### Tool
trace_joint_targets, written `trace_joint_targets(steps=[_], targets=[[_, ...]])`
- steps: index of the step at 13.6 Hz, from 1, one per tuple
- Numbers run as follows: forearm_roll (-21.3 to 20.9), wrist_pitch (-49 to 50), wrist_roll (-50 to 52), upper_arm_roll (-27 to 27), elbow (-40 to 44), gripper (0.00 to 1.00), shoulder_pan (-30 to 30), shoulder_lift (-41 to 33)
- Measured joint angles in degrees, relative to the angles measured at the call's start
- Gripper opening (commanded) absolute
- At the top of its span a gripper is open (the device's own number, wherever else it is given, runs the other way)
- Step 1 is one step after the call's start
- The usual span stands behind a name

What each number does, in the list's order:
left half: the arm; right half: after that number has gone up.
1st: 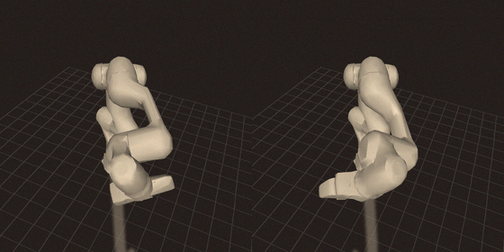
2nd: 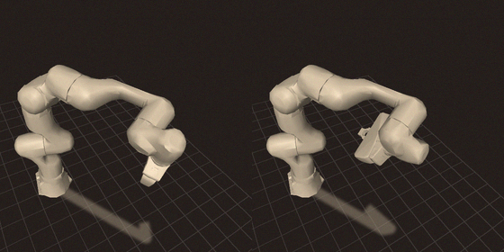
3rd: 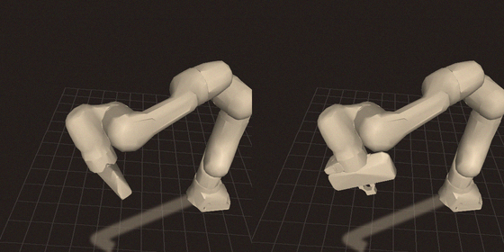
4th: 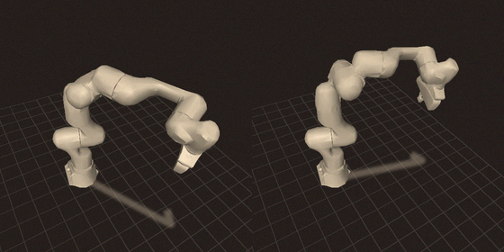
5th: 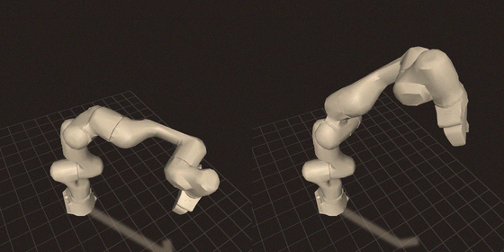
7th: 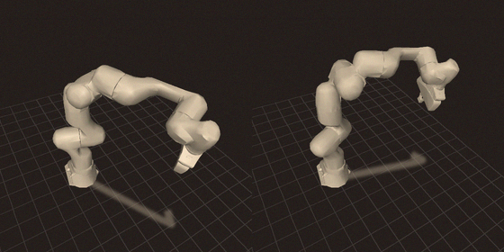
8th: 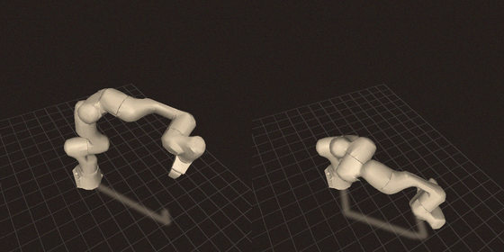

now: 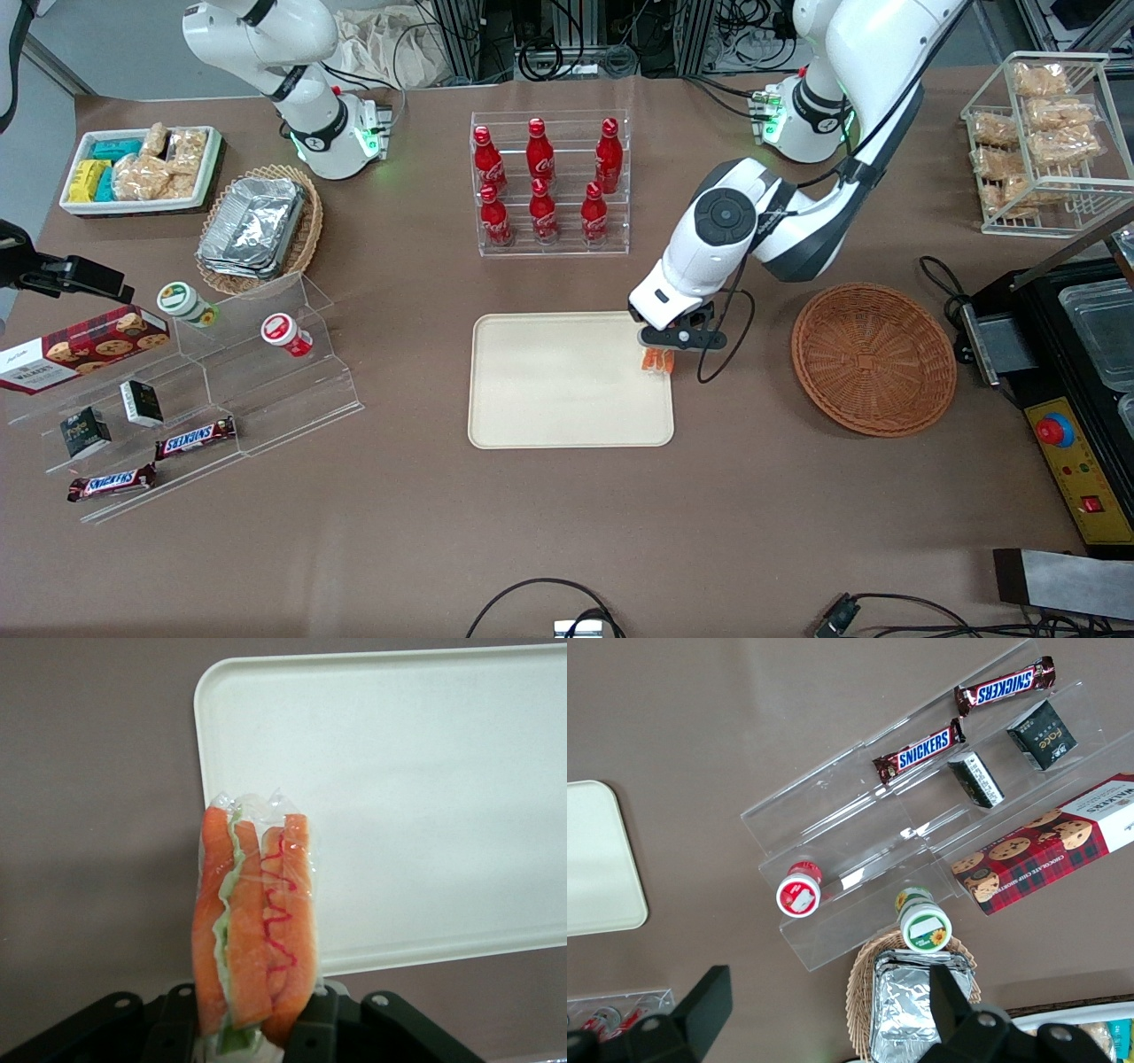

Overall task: Place sandwich from basket to tray
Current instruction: 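Carry the held sandwich over the cream tray with the left gripper, then lower the sandwich onto the tray and open the left gripper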

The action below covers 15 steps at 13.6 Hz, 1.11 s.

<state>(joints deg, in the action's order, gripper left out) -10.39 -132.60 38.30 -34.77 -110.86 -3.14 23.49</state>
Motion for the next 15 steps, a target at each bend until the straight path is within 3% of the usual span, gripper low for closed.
trace_joint_targets(steps=[6, 12, 15], targets=[[-8.51, -0.02, 8.53, 0.01, 4.81, 0.32, -2.54, 7.22], [-10.5, -0.04, 9.5, 0.06, 7.75, 0.33, -3.84, 11.3], [-13.73, -0.04, 11.8, 0.07, 8.04, 0.34, -4.45, 12.31]])
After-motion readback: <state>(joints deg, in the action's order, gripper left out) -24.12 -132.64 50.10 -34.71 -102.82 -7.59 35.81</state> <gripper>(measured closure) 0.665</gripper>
